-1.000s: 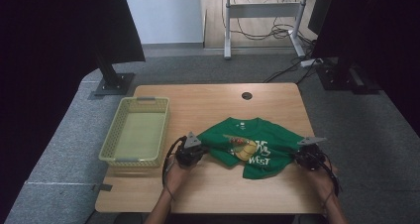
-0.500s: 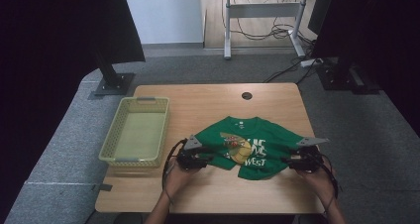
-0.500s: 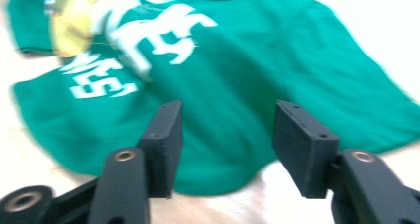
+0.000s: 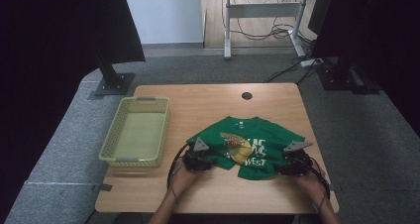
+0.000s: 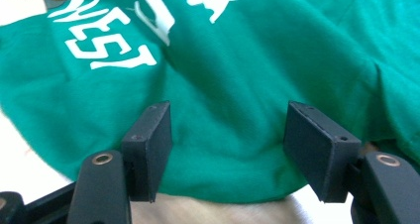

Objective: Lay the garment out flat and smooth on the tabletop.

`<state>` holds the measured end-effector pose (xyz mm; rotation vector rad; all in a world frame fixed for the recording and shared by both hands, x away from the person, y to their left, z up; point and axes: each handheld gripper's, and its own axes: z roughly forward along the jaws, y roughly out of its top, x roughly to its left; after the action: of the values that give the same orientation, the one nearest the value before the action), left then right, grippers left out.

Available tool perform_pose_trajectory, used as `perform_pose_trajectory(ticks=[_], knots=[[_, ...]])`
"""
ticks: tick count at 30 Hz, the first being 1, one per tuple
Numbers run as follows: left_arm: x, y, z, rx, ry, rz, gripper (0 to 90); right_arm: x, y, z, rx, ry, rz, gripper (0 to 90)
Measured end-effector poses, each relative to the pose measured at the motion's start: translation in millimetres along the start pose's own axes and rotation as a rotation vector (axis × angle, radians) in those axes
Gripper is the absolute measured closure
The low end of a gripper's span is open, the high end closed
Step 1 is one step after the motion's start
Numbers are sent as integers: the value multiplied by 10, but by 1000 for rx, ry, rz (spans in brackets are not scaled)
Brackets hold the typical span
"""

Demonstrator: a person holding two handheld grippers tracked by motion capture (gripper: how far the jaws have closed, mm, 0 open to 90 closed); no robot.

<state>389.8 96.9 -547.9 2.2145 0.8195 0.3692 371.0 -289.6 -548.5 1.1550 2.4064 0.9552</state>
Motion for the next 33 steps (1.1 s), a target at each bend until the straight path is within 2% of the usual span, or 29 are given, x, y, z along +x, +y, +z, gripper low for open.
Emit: perform_pose_trajectory(ticks=[1, 2, 4, 5, 6, 7, 8, 9, 10, 12, 13, 14, 15, 16, 17, 18, 19, 20, 21, 22, 23, 24, 25, 26, 27, 30, 31, 32, 33], knots=[[67, 37, 36, 3, 16, -13, 486, 0, 0, 0, 0, 0, 0, 339], [99, 45, 48, 0, 22, -19, 485, -118, 45, 59, -14, -21, 22, 313], [99, 45, 48, 0, 22, -19, 485, -158, 62, 79, -17, -27, 31, 313], [212, 49, 92, -28, 45, -47, 485, -158, 62, 79, -17, -27, 31, 310], [212, 49, 92, -28, 45, -47, 486, -158, 62, 79, -17, -27, 31, 310], [212, 49, 92, -28, 45, -47, 486, -245, 115, 135, -23, -39, 44, 310], [285, 80, 136, -38, 58, -61, 486, -245, 115, 135, -23, -39, 44, 297], [285, 80, 136, -38, 58, -61, 470, -245, 115, 135, -23, -39, 44, 297], [292, 105, 140, -27, 69, -56, 470, -264, 183, 158, 5, -73, 42, 250], [285, 114, 127, -33, 70, -57, 454, -240, 204, 133, 6, -88, 42, 248], [246, 121, 73, -67, 41, -63, 454, -218, 209, 103, -11, -82, 44, 248], [246, 121, 73, -67, 41, -63, 453, -218, 209, 103, -11, -82, 44, 248], [246, 121, 73, -67, 41, -63, 453, -151, 214, 24, -42, -60, 43, 248], [113, 142, 4, -100, -11, -47, 453, -151, 214, 24, -42, -60, 43, 257], [113, 142, 4, -100, -11, -47, 452, -151, 214, 24, -42, -60, 43, 257], [9, 163, -10, -100, -44, -17, 452, -13, 238, -88, -81, -23, 27, 286], [9, 163, -10, -100, -44, -17, 453, -13, 238, -88, -81, -23, 27, 286], [-77, 194, 3, -93, -65, 15, 453, 93, 272, -136, -99, 13, 9, 311], [-77, 194, 3, -93, -65, 15, 453, 93, 272, -136, -99, 13, 9, 311], [-77, 194, 3, -93, -65, 15, 453, 199, 311, -153, -111, 49, -12, 311], [-156, 242, 57, -84, -86, 39, 453, 199, 311, -153, -111, 49, -12, 333], [-156, 242, 57, -84, -86, 39, 456, 199, 311, -153, -111, 49, -12, 333], [-156, 242, 57, -84, -86, 39, 456, 347, 365, -112, -99, 104, -42, 333], [-195, 261, 129, -66, -87, 53, 456, 347, 365, -112, -99, 104, -42, 381], [-199, 260, 153, -62, -88, 52, 456, 509, 401, -53, -86, 151, -83, 450], [-207, 254, 199, -52, -87, 52, 467, 562, 412, -29, -83, 169, -94, 464], [-223, 245, 244, -40, -81, 57, 467, 666, 434, 35, -67, 199, -122, 489], [-223, 245, 244, -40, -81, 57, 474, 666, 434, 35, -67, 199, -122, 489], [-223, 245, 244, -40, -81, 57, 474, 751, 450, 119, -45, 211, -149, 489]])
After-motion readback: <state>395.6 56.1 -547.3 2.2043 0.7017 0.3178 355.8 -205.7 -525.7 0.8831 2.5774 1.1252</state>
